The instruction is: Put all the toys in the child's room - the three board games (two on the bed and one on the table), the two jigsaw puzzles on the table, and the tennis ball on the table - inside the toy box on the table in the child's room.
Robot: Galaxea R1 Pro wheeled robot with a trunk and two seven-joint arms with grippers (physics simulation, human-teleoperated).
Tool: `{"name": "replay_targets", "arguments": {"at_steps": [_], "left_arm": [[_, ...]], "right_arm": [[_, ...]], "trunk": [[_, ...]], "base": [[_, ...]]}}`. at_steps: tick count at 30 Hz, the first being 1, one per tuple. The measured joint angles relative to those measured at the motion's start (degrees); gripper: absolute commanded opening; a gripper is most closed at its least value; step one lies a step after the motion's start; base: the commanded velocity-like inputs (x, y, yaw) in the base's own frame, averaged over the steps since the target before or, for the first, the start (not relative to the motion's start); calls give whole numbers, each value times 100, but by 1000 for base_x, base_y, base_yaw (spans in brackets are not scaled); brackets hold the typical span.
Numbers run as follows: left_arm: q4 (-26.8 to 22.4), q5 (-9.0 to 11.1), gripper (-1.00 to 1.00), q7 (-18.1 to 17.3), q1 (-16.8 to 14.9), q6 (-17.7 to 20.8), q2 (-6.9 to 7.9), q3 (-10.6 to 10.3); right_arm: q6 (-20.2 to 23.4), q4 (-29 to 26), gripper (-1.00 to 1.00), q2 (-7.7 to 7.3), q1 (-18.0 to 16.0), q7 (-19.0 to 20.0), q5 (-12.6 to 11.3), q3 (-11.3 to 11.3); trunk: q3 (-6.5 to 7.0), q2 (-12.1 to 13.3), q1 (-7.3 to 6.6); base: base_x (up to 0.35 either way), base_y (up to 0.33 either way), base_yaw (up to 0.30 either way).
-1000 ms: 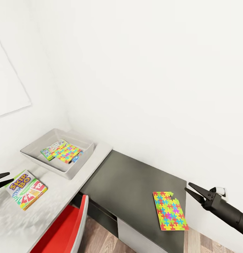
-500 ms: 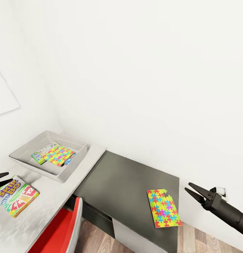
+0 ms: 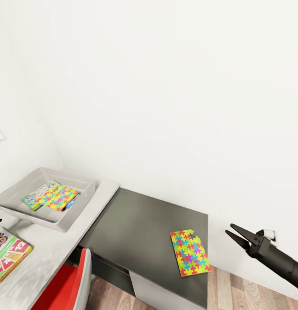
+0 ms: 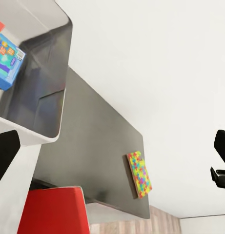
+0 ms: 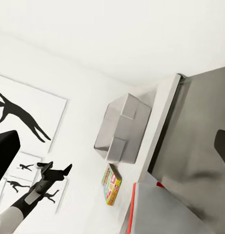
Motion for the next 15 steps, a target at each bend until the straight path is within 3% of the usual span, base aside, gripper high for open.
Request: {"name": "replay_targets", "arguments": {"at_steps": [6,15], "left_arm": [[0,0,100,0,0,0,4,0],[1,-1,100,0,0,0,12,0]], "right_arm": [[2,0,100,149,0,5,5,-21],[2,0,100,174,0,8,5,-21]], "trunk": [[56,0,0],[140,0,0]], "base": [[0,0,-8],[0,0,0]]}}
